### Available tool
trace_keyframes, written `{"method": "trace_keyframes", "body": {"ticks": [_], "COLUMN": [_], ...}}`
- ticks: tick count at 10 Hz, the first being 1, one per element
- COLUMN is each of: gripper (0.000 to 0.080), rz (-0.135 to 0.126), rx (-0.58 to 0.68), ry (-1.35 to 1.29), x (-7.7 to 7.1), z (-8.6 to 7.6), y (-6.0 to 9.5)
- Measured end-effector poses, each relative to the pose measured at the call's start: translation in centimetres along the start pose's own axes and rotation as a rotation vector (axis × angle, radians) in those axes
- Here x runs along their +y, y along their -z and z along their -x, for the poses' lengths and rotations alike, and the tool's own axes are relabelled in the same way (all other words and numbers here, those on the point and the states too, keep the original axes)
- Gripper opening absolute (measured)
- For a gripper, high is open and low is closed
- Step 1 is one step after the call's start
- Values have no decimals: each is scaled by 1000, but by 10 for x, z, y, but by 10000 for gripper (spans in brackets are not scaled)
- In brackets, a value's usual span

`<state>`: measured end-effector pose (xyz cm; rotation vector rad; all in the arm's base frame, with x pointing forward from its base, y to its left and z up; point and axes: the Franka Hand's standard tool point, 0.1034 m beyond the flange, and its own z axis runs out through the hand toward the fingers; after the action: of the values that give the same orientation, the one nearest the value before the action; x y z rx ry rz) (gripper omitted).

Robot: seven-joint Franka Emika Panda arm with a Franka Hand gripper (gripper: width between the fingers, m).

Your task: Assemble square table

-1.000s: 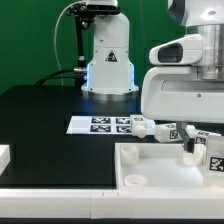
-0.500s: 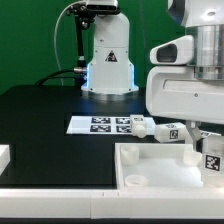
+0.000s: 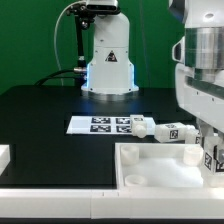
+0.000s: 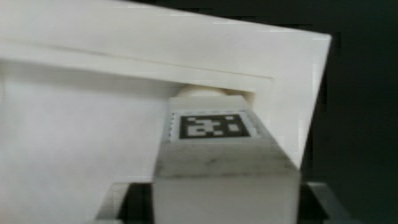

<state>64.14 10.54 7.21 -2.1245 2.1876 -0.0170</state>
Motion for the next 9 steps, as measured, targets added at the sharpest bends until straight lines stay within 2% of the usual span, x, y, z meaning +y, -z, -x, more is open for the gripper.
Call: {"method": "trace_keyframes", "body": {"ticks": [3,6,8,9], "gripper": [284,284,284,440], "rz": [2,19,17,11], "rx": [6,15,15,11], "ry": [-250,-336,-325,-298], "x": [1,3,3,1], "z": [1,-1,-1,-1], "y": [0,1,1,6]}}
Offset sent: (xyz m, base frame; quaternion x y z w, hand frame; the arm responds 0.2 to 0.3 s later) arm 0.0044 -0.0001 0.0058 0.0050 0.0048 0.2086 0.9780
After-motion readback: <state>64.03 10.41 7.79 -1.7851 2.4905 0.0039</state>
